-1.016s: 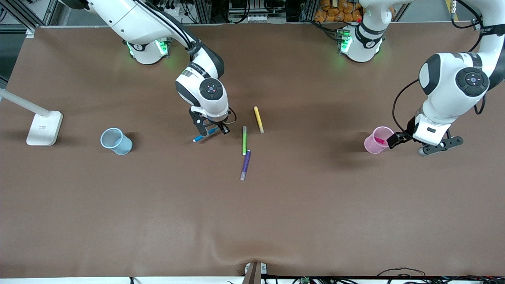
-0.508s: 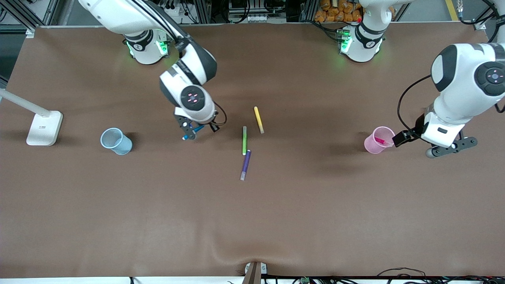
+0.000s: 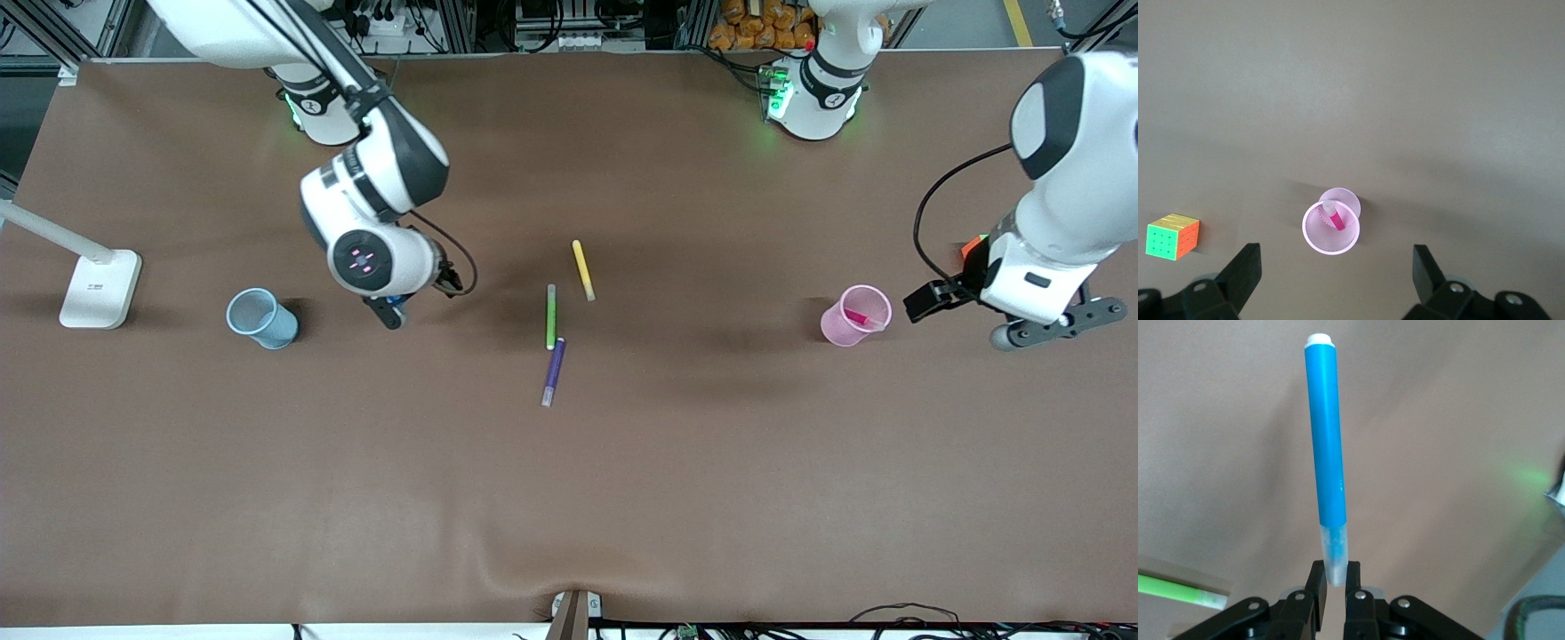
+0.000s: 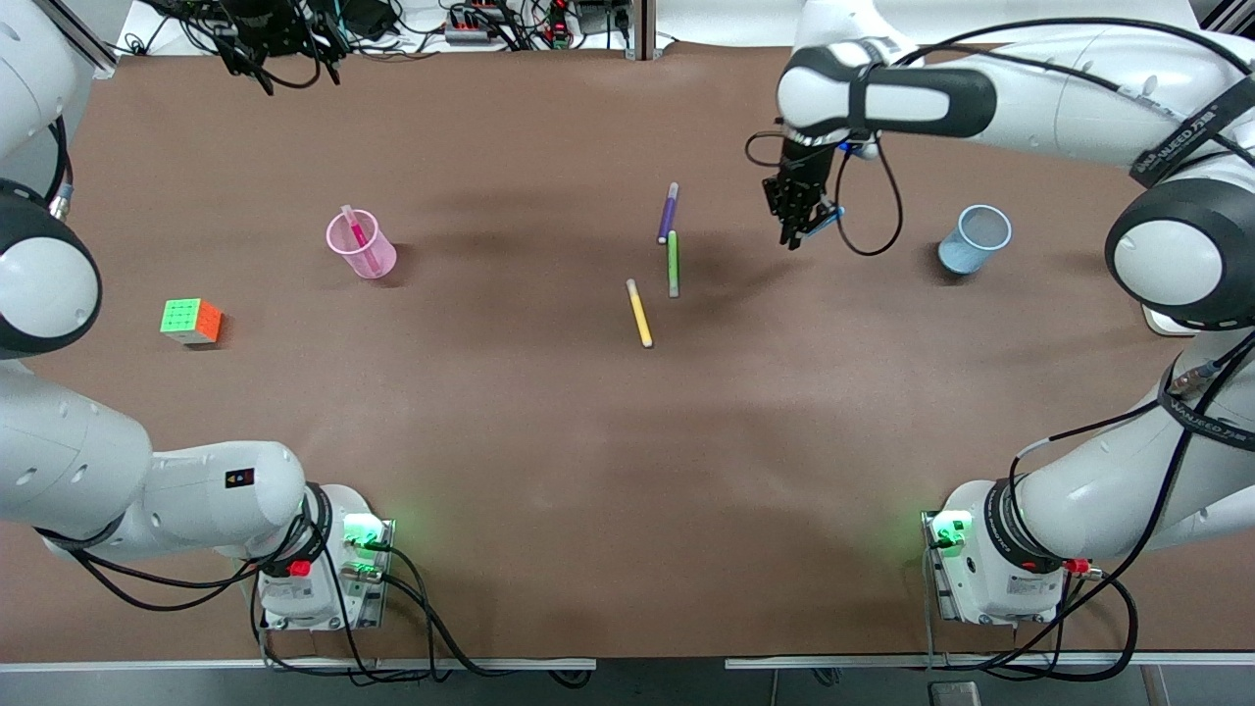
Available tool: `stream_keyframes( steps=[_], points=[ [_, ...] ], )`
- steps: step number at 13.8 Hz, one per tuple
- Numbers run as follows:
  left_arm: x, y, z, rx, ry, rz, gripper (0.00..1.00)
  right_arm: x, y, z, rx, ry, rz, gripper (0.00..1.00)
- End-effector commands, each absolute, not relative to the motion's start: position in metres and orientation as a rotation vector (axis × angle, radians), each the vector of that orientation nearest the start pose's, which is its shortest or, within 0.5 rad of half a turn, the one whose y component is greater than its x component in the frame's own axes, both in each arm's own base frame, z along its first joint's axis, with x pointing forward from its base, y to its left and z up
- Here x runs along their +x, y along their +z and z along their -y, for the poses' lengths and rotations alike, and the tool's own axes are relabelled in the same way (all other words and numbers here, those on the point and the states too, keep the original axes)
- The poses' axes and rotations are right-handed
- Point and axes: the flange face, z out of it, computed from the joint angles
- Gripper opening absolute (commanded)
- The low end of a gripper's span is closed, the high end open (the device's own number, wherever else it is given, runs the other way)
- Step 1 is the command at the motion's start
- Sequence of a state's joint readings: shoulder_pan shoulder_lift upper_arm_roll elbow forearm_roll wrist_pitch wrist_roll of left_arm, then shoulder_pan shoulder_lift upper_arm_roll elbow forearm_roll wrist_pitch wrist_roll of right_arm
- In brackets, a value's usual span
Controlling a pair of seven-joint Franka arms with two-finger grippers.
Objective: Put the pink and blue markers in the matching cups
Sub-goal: 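Carry the blue marker to the blue cup with the right gripper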
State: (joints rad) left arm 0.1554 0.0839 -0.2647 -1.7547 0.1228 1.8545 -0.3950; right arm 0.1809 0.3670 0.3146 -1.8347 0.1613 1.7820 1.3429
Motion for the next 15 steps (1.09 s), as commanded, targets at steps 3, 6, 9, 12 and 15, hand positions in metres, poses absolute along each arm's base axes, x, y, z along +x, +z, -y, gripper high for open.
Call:
stream_keyframes(
  steps=[3,6,9,12,15],
  points=[
    [0.59,0.554,0.065,-3.034,-0.032,0.343,1.0,0.532,0.355,-0.211,-2.744,0.918,-1.298,0.0],
    [0.583,0.583,0.077,-3.035,-0.009,0.317,1.0,0.535,0.364,-0.195,-2.679,0.945,-1.291,0.0],
    [0.577,0.597,0.081,-3.059,0.022,0.323,1.0,0.54,0.371,-0.171,-2.638,0.956,-1.298,0.0],
    [0.572,0.603,0.096,-3.065,0.014,0.289,1.0,0.543,0.376,-0.136,-2.56,1.021,-1.258,0.0],
    [0.569,0.614,0.095,-3.062,0.025,0.293,1.0,0.542,0.383,-0.097,-2.499,1.076,-1.215,0.0]
  ],
)
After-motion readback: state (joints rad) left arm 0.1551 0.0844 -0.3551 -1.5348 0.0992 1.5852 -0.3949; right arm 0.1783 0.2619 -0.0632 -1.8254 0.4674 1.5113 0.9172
